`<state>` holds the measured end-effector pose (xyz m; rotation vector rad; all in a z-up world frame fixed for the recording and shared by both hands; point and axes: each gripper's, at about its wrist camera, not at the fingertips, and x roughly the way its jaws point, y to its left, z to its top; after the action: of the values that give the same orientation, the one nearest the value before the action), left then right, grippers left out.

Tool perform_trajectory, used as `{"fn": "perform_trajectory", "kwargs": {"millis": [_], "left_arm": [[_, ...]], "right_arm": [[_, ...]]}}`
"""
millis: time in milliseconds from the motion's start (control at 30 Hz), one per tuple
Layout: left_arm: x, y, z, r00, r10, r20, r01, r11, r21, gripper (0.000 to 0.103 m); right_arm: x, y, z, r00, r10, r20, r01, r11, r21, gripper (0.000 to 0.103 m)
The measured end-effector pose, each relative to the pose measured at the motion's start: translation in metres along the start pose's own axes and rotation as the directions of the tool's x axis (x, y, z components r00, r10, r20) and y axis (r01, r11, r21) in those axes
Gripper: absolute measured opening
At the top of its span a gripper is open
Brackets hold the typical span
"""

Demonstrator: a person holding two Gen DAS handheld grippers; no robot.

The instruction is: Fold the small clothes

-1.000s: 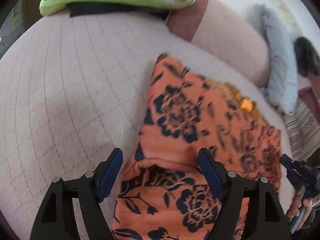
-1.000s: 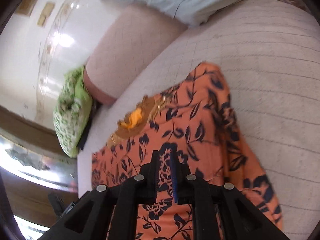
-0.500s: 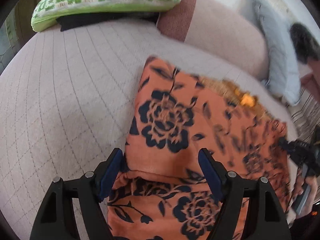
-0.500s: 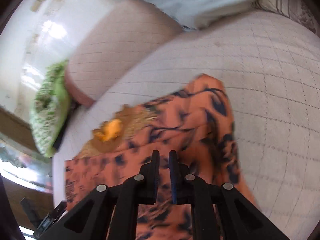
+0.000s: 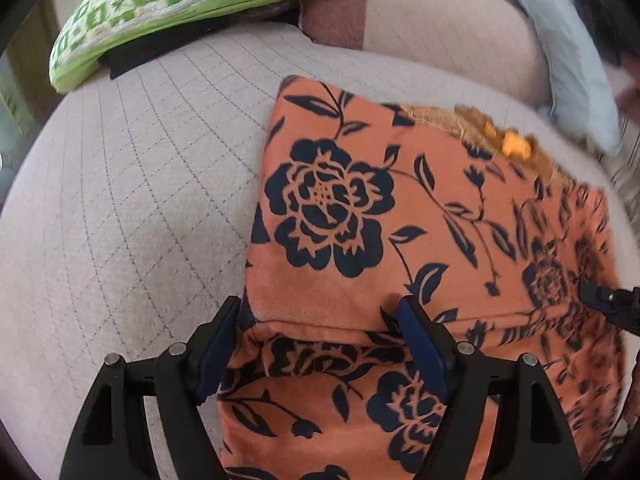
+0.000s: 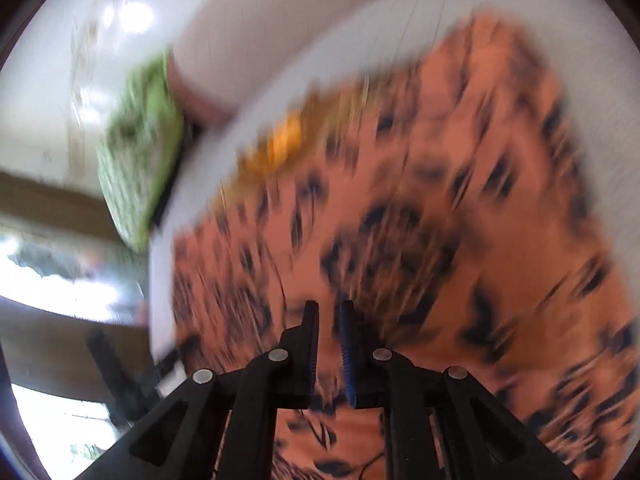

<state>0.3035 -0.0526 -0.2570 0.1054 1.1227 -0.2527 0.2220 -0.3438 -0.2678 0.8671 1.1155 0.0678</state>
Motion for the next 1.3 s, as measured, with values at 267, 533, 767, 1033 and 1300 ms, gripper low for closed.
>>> {"fn": "perform_trajectory", "kwargs": {"millis": [267, 533, 767, 1033, 1300], "left_arm": [[-0.025, 0.015, -0.009, 1.000, -0.020, 0.017, 0.021, 0.998, -0.056, 0.080], [-0.083, 0.042, -0.070, 0.995, -0.037, 0.096, 0.046, 0.995, -0.091, 0.080], [-0.113, 0.069, -0.156, 0.996, -0.020, 0.082, 0.035, 0.982, -0.187, 0.080], [-0.134, 0.077, -0.228, 0.997, -0.078, 0.028, 0.082, 0.975, -0.206, 0.080], [-0.124, 0.069, -0.244, 0.993, -0.107, -0.045, 0.100, 0.984, -0.146, 0.041]], "right_arm": [[-0.054, -0.015, -0.020, 0.999, 0.011, 0.051, -0.014, 0.998, 0.058, 0.012], [-0.150, -0.056, -0.105, 0.973, 0.014, 0.231, -0.033, 0.996, 0.079, 0.014], [-0.190, -0.084, -0.171, 0.973, -0.104, 0.206, 0.086, 0.992, 0.096, 0.067], [-0.204, -0.119, -0.207, 0.980, -0.129, 0.151, 0.103, 0.981, 0.166, 0.068], [-0.179, -0.124, -0.236, 0.988, -0.153, 0.034, 0.144, 0.971, 0.193, 0.068]]}}
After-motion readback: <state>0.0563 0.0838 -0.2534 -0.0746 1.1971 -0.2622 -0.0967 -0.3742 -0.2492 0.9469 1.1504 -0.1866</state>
